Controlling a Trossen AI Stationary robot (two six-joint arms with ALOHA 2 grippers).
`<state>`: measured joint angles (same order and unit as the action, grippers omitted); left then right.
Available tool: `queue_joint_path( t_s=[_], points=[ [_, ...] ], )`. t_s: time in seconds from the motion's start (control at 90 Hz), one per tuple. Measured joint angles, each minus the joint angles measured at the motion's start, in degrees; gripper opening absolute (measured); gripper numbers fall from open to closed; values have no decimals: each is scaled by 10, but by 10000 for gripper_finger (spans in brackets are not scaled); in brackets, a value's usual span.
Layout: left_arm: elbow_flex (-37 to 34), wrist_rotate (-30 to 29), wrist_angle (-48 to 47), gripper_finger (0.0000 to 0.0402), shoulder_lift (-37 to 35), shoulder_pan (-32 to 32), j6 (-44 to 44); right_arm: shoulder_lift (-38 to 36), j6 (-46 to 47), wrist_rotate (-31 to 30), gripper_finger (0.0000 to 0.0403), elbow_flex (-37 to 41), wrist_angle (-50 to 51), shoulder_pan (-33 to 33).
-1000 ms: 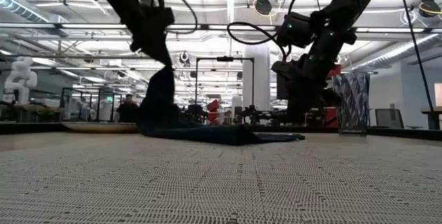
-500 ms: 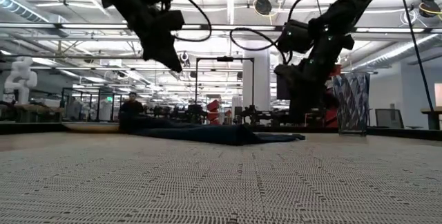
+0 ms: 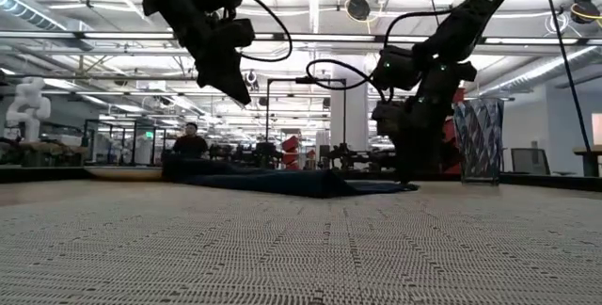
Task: Set table place
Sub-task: Fold the dark blue napkin
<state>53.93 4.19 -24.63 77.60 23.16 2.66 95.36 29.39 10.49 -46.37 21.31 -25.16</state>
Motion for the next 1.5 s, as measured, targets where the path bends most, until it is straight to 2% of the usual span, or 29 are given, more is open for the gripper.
queue_joint_path(
  t_s=[0.378,0.489,0.589,0.833,1.022,1.133,1.222,1.278,1.356,1.5],
  points=[
    [0,0,2,11,0,0,-5,-69,25,-34,0,4,97,37],
    [0,-2,5,11,2,0,-5,-103,58,-64,0,4,82,50],
    [0,-7,5,11,3,0,-5,-124,73,-61,0,4,50,61],
    [0,-12,20,11,3,0,-5,-110,80,-35,0,3,60,95],
    [0,-15,19,11,3,0,-5,-112,111,-87,1,3,73,137],
    [0,-51,22,11,3,5,-2,-112,119,-83,19,3,57,151],
    [0,-109,46,11,3,22,-22,-112,124,-75,50,3,38,160],
    [0,-116,76,11,11,47,-49,-112,131,-75,74,3,24,165],
    [9,-63,91,11,34,97,-60,-112,141,-77,106,3,11,165],
    [36,109,39,11,108,165,-61,-112,167,-103,143,3,14,164]
  ],
)
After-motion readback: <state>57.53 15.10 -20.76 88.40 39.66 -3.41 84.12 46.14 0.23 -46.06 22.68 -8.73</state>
